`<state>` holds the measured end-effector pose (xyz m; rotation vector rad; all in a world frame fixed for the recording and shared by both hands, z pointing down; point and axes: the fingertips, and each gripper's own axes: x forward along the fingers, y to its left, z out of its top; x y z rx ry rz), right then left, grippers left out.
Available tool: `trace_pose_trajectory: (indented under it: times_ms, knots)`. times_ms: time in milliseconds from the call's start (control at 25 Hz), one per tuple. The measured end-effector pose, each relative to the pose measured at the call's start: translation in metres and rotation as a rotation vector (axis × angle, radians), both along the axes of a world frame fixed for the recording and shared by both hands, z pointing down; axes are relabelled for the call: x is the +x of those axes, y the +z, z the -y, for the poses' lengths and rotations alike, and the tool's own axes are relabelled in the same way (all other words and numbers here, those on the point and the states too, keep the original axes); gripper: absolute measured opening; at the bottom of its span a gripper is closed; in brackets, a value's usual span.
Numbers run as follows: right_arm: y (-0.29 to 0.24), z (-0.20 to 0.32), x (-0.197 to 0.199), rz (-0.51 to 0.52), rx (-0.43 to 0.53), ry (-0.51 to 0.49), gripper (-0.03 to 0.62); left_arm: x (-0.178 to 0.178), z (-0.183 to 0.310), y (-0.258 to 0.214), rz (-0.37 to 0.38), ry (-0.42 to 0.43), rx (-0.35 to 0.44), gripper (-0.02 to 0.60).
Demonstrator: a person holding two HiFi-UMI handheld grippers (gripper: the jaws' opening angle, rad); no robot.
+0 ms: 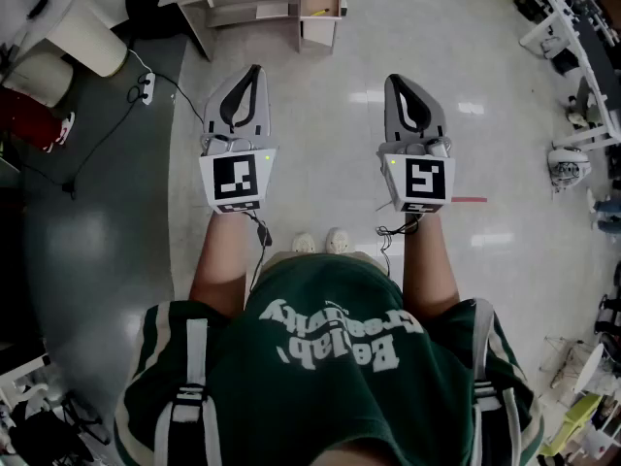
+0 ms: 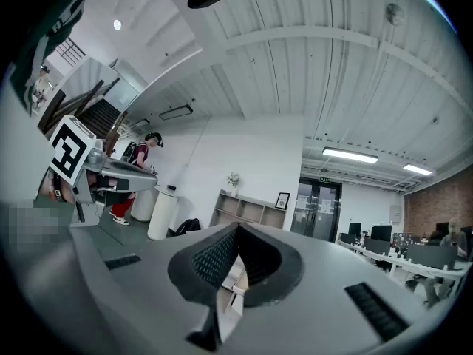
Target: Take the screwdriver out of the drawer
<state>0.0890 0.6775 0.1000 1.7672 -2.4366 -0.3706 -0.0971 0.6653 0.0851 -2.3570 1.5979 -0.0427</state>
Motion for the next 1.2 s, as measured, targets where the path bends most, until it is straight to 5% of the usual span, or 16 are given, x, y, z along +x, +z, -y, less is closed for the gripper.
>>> trace_pose_trajectory:
  times_ms: [1200]
  knots:
    - [0.01, -0.022, -0.03, 0.054, -0.001, 0.033, 0.032, -0.04, -0.021, 0.012, -0.007, 0.033, -0.012, 0.017]
